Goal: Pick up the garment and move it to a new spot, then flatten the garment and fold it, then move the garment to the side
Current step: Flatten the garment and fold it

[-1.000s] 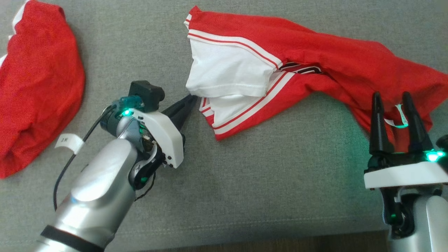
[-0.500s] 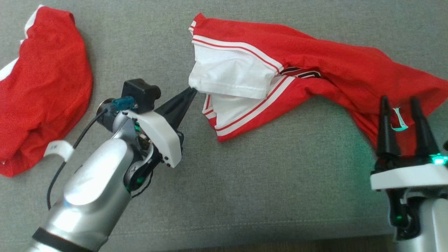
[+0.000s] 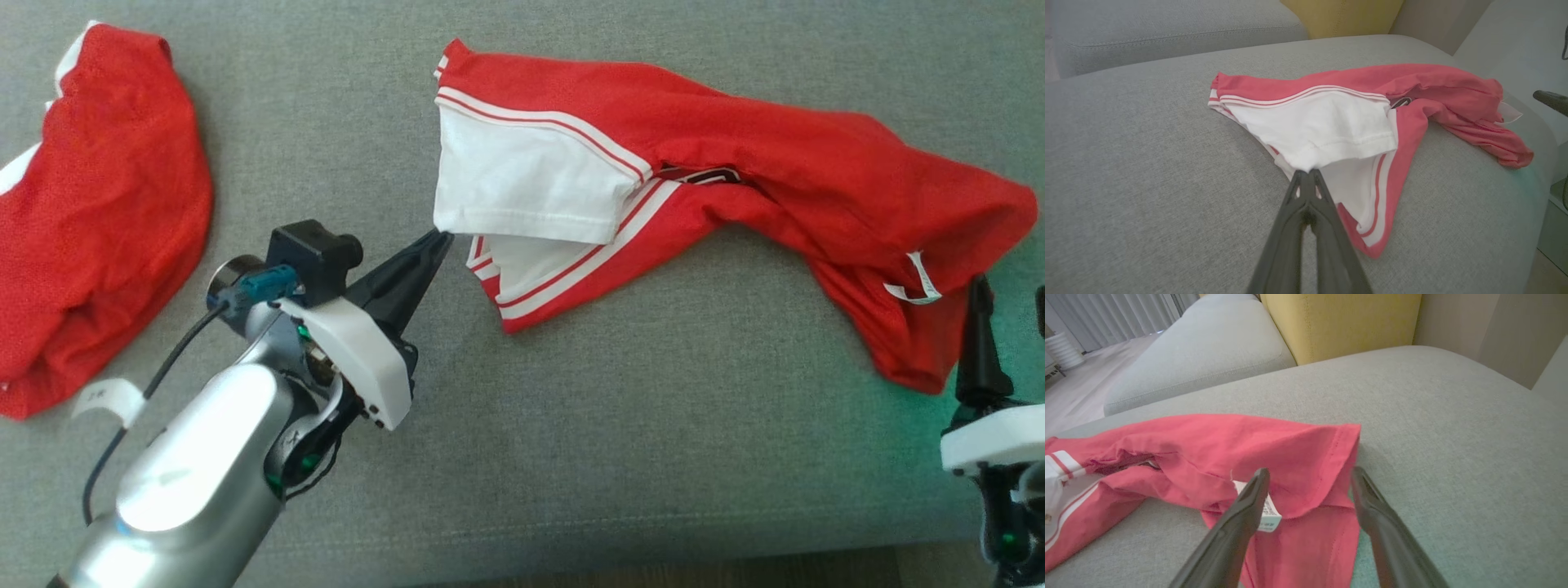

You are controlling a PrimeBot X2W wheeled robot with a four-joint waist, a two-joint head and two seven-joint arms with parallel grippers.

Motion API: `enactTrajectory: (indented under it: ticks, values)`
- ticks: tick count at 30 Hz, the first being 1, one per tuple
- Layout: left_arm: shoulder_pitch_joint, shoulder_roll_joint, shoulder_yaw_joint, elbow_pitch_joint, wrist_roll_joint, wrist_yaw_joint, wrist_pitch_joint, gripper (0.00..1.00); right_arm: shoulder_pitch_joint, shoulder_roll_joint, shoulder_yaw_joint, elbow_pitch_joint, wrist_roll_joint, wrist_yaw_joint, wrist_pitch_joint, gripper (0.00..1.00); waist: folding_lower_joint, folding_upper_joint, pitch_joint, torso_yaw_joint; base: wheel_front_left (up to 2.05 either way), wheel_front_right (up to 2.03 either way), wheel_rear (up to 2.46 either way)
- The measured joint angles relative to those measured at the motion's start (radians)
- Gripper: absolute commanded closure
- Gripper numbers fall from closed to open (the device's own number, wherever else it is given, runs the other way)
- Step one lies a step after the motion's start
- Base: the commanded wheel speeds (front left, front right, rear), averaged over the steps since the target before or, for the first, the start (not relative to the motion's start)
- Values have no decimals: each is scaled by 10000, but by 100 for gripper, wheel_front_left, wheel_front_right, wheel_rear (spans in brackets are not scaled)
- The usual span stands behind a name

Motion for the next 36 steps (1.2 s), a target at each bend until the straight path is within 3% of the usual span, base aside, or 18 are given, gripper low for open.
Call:
enactTrajectory:
  ticks: [16,20,21,22,23,24,36]
  values:
    - [-7,174,0,-403,0,159,167,100,-1066,2,-194,780,217,0,2723,0,0,0,516,128,0,0,0]
    - [-11,174,-2,-397,0,159,165,100,-1066,0,-190,698,485,0,2895,0,0,0,530,158,0,0,0]
    - [-12,173,-2,-397,0,161,163,100,-1066,0,-186,698,571,0,2957,14,0,0,531,150,0,0,0]
    - [-12,173,-2,-391,0,161,161,100,-1061,2,-180,698,637,0,2982,35,0,0,532,147,0,0,0]
    - [-12,173,-2,-391,0,159,157,100,-1062,0,-178,700,709,0,3009,73,0,0,534,145,0,0,0]
    - [-12,173,-2,-391,0,159,146,100,-1060,0,-159,698,817,0,3055,100,0,0,536,143,0,0,0]
    - [-66,380,673,-1143,291,543,-1329,100,-1104,2,-230,-865,844,0,2130,100,0,0,141,174,0,0,0]
